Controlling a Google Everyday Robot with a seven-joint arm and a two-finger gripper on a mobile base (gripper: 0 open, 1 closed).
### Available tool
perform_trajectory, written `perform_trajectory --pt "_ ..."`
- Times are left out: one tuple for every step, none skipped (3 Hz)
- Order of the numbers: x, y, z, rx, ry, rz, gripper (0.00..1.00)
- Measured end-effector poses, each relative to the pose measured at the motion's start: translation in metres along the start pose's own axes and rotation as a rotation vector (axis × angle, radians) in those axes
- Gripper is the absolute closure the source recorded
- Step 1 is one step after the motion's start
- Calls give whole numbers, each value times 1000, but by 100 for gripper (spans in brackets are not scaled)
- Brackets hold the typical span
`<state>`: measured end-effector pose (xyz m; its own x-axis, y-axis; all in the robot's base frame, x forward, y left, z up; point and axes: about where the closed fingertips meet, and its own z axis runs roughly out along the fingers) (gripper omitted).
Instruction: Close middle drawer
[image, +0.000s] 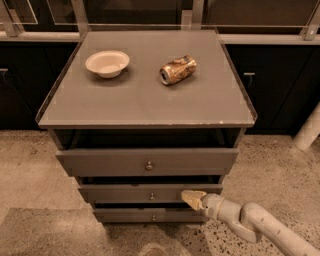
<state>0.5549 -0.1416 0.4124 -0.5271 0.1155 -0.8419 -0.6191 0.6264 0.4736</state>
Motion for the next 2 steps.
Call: perform_trajectory --pt "1 1 -1 0 0 0 100" --pt "8 1 -53 55 31 64 100"
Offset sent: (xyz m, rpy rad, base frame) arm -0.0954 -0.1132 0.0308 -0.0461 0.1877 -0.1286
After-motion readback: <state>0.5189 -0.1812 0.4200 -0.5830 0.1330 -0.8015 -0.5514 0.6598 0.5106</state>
